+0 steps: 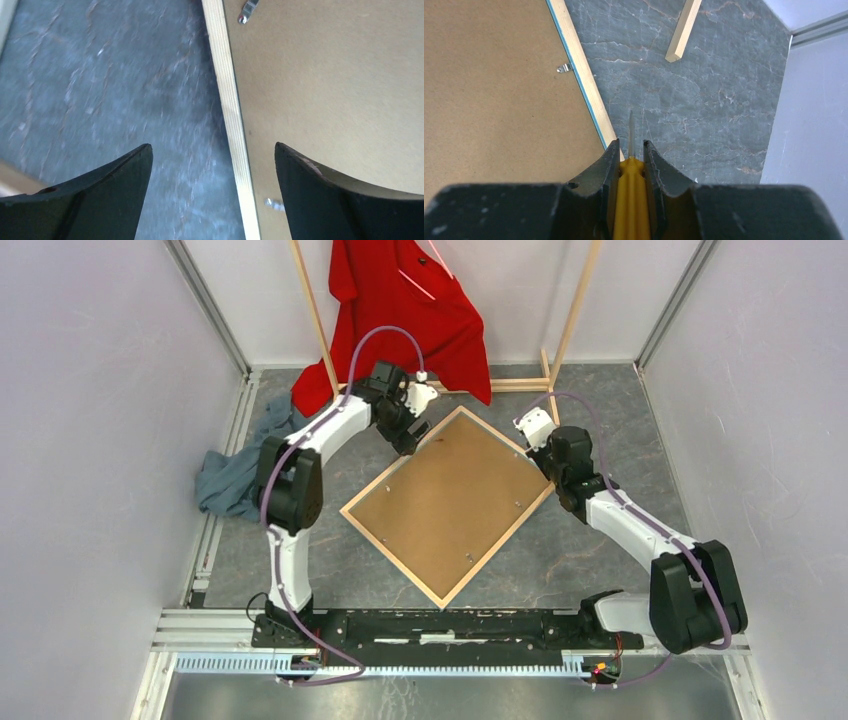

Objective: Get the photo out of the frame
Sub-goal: Adjust the photo frame at the center of the board.

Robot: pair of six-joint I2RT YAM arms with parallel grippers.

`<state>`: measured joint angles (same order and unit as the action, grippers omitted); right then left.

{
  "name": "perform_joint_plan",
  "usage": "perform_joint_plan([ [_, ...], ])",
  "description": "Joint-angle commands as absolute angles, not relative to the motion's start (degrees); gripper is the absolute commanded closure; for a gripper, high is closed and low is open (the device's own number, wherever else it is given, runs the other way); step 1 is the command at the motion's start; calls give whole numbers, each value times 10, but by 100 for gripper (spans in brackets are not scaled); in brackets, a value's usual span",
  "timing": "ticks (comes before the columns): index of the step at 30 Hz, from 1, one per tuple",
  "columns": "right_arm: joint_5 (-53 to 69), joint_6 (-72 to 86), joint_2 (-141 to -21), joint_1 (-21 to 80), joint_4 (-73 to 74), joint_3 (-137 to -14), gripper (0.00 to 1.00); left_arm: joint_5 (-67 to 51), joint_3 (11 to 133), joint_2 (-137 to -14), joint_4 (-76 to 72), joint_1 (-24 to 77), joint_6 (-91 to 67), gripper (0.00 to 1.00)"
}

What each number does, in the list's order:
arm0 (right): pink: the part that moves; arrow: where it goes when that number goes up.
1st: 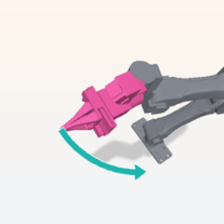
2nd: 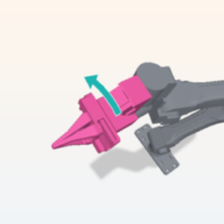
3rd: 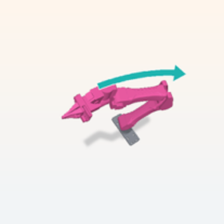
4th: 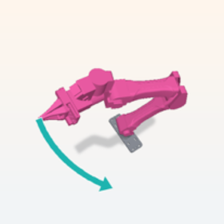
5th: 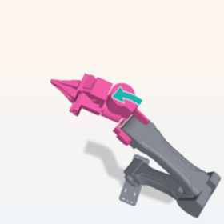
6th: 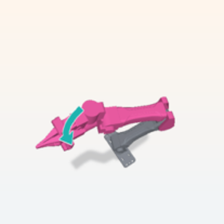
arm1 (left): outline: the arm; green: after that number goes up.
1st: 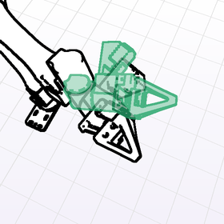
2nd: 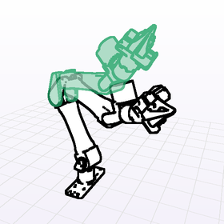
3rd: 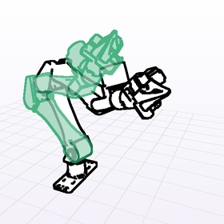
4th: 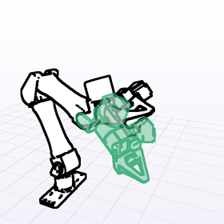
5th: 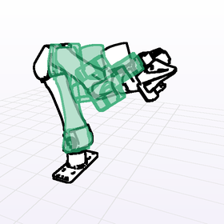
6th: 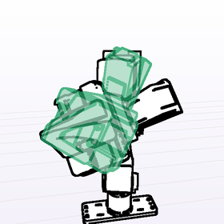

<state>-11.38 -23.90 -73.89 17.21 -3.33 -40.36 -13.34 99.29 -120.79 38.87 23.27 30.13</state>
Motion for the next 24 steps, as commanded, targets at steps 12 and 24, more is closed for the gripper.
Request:
perform_joint_plan([
  [12, -71, -218, -728, 158, -28, -418, 100, -100, 615, -861, 400, 189, 217, 15],
  [24, -77, -214, -728, 152, -30, -418, 100, 32, 533, -843, 301, 185, 211, 18],
])
